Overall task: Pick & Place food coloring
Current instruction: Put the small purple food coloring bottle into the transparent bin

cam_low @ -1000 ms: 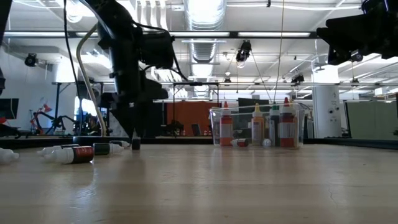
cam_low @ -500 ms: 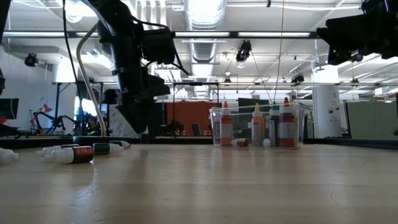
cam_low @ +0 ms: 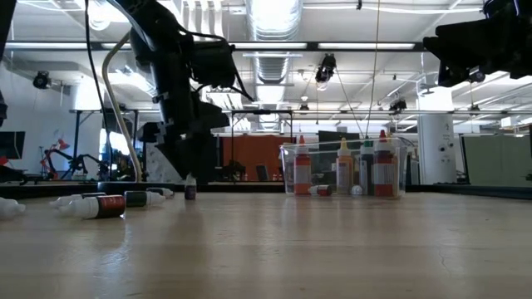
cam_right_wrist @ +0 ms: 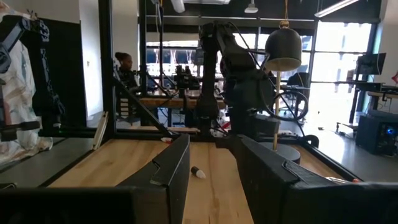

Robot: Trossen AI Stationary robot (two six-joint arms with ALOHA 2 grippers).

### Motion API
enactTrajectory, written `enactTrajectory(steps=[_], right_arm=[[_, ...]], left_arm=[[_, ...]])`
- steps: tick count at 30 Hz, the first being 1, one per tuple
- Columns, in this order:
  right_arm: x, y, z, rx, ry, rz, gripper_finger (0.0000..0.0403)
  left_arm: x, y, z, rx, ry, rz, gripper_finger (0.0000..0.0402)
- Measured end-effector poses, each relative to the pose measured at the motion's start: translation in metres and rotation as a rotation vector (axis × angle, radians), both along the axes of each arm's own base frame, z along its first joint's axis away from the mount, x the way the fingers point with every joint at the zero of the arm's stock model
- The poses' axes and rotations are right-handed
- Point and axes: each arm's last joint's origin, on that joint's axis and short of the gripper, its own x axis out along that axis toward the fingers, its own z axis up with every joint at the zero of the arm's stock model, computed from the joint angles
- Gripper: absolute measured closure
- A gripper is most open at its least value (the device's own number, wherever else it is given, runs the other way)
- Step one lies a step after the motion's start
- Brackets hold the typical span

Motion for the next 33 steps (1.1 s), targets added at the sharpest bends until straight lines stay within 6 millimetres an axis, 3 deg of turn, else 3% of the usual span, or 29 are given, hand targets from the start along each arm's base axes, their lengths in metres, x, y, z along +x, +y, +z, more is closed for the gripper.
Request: enactTrajectory(steps=[10,20,27,30,33], right_arm=[[0.000,0.000,0.000,0.000,0.000,0.000,0.0280],[0.000,0.000,0.000,0.000,0.000,0.000,0.0280],[0.000,0.000,0.000,0.000,0.000,0.000,0.0280],[0.000,0.000,0.000,0.000,0.000,0.000,0.0280],[0.000,0.000,0.000,0.000,0.000,0.000,0.0280]], left_arm=[[0.004,0.001,-0.014,-0.056,0.028,-0.015,0.0300],[0.010,0.003,-0.008,-0.031,-0.027,-0.037,0.0362],[0.010,0.003,-0.008,-0.034,-0.020,-0.058,0.0364],[0.020,0.005,0.007,-0.047,-0.076,-0.067,0.0364],[0.039,0.009,0.046,-0.005,-0.209,-0.106,0.0364]])
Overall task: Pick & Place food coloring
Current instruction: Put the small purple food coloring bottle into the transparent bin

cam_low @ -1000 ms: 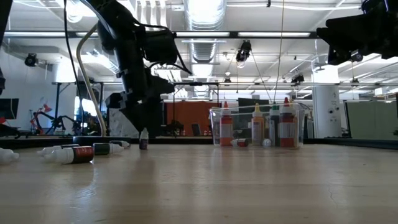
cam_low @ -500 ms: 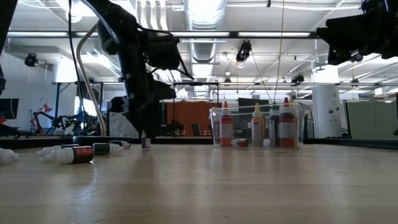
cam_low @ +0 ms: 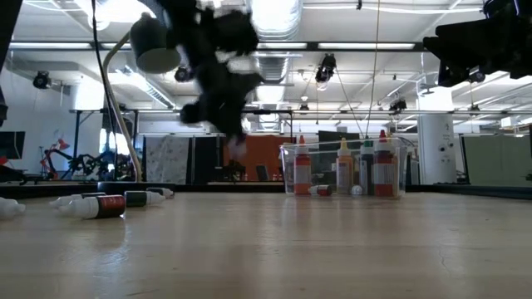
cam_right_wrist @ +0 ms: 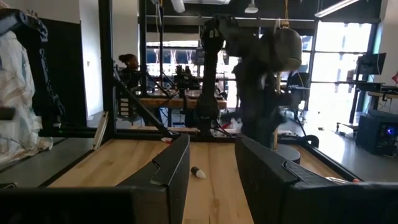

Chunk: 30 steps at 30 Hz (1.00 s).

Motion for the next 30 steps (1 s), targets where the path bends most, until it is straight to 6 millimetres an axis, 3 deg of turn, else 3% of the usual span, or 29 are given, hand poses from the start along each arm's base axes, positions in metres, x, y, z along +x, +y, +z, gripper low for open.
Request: enactTrajectory(steps=[5,9,12,19,22,30], right_arm=[[0.000,0.000,0.000,0.000,0.000,0.000,0.0280],[0.000,0.000,0.000,0.000,0.000,-0.001,0.0280],[0.000,0.000,0.000,0.000,0.000,0.000,0.0280],[0.000,0.000,0.000,0.000,0.000,0.000,0.0280],[0.000,0.000,0.000,0.000,0.000,0.000,0.0280],[0.000,0.000,0.000,0.000,0.002,-0.001,0.0280]], left_arm=[[0.039,0.010,0.075,0.147,-0.252,-0.090,0.0365],[0.080,0.020,0.095,0.213,-0.293,-0.144,0.0366],[0.111,0.023,0.092,0.240,-0.262,-0.196,0.0366],[0.162,0.031,0.054,0.214,-0.084,-0.268,0.0366],[0.170,0.034,0.042,0.213,-0.077,-0.268,0.0366],[0.164,0.033,0.019,0.200,-0.010,-0.256,0.0323]])
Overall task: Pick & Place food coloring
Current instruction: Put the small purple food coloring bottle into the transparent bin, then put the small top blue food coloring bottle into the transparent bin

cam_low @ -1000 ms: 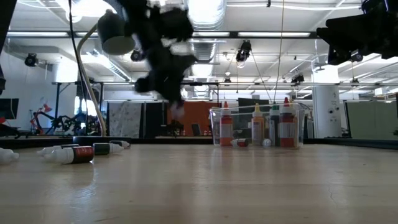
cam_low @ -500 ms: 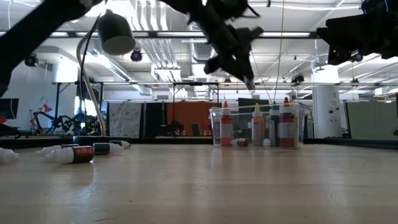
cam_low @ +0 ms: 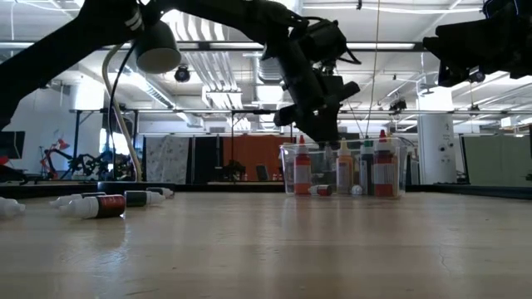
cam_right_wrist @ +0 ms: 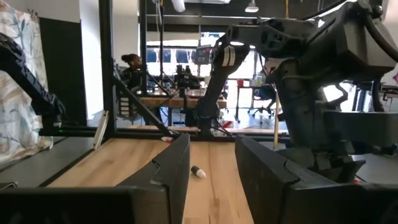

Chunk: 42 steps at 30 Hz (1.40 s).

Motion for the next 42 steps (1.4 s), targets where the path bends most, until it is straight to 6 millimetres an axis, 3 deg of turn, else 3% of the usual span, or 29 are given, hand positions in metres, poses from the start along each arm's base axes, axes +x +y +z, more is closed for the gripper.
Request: enactTrajectory(steps=[8,11,15,17,20,25,31,36,42], right_arm=[[0.000,0.000,0.000,0.000,0.001,0.000,0.0280],[0.000,0.000,0.000,0.000,0.000,0.000,0.0280],[0.000,0.000,0.000,0.000,0.000,0.000,0.0280],[0.000,0.000,0.000,0.000,0.001,0.001,0.0280],[0.000,0.000,0.000,0.000,0.001,0.001,0.0280],[0.000,0.000,0.000,0.000,0.001,0.000,0.0280],[0.000,0.000,0.000,0.000,0.001,0.000,0.0280],[0.000,0.000,0.000,0.000,0.001,0.001,0.0280],[0.000,0.000,0.000,0.000,0.002,0.000,0.0280]], left_arm=[[-0.002,-0.001,0.009,0.005,-0.010,0.000,0.0301],[-0.011,-0.009,0.037,0.041,-0.033,-0.048,0.0300],[-0.041,-0.035,0.088,0.162,-0.050,-0.143,0.0299],[-0.057,-0.044,0.093,0.201,0.016,-0.149,0.0299],[-0.084,-0.049,0.075,0.168,0.143,-0.123,0.0299],[-0.146,-0.057,0.019,0.042,0.314,0.042,0.0299],[-0.207,-0.050,-0.038,-0.045,0.275,0.321,0.0299],[-0.233,-0.035,-0.073,-0.125,0.307,0.452,0.0299],[-0.243,-0.031,-0.087,-0.086,0.358,0.456,0.0298]])
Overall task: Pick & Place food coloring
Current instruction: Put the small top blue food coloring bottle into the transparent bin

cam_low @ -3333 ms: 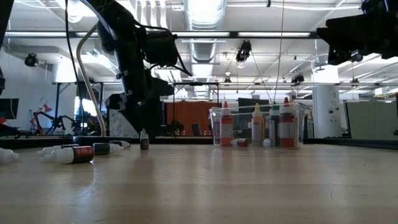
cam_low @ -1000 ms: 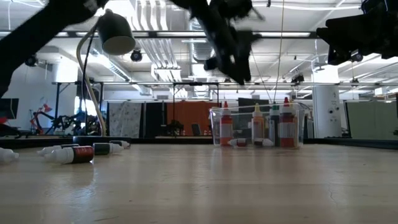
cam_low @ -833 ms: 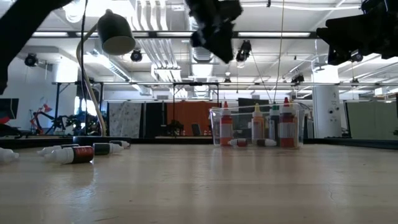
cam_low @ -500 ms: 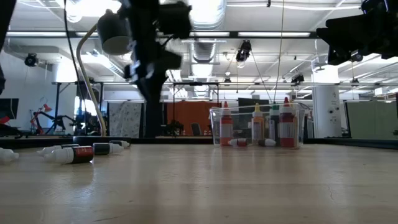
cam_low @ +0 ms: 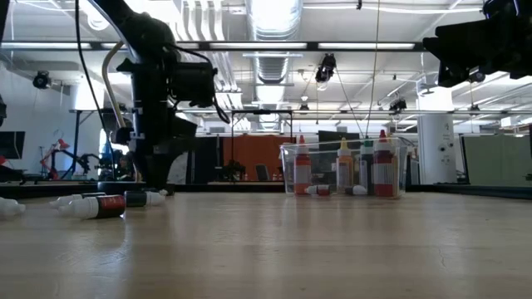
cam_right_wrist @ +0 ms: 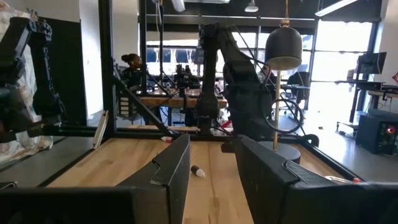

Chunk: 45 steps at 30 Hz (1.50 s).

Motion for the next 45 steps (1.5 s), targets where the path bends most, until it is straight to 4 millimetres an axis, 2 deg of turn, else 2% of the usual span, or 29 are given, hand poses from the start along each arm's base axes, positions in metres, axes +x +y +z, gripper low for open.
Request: enactTrajectory(steps=[14,17,22,25,27,29,35,37,39,42,45], right_arm=[[0.000,0.000,0.000,0.000,0.004,0.000,0.0280],[0.000,0.000,0.000,0.000,0.004,-0.001,0.0280],[0.000,0.000,0.000,0.000,0.004,0.000,0.0280],[0.000,0.000,0.000,0.000,0.004,0.000,0.0280],[0.000,0.000,0.000,0.000,0.004,0.000,0.0280],[0.000,0.000,0.000,0.000,0.004,0.000,0.0280],[0.000,0.000,0.000,0.000,0.005,0.000,0.0280],[0.000,0.000,0.000,0.000,0.004,0.000,0.0280],[0.000,0.000,0.000,0.000,0.005,0.000,0.0280],[0.000,0.000,0.000,-0.001,0.004,0.001,0.0280],[0.000,0.000,0.000,-0.001,0.005,0.001,0.0280]], left_arm=[[0.006,0.002,-0.019,-0.021,0.046,-0.065,0.0301],[0.006,0.002,-0.019,-0.026,0.049,-0.082,0.0317],[0.007,0.003,-0.013,-0.034,0.046,-0.110,0.0370],[0.015,0.004,-0.005,-0.063,0.001,-0.121,0.0373],[0.026,0.005,0.009,-0.073,-0.068,-0.133,0.0373],[0.041,0.005,0.033,-0.037,-0.163,-0.157,0.0373],[0.103,-0.004,0.135,0.230,-0.645,-0.410,0.0374],[0.125,-0.001,0.161,0.315,-0.779,-0.456,0.0374],[0.148,0.009,0.170,0.348,-0.794,-0.466,0.0374],[0.184,0.023,0.169,0.310,-0.783,-0.517,0.0370],[0.213,0.027,0.170,0.287,-0.784,-0.559,0.0351]])
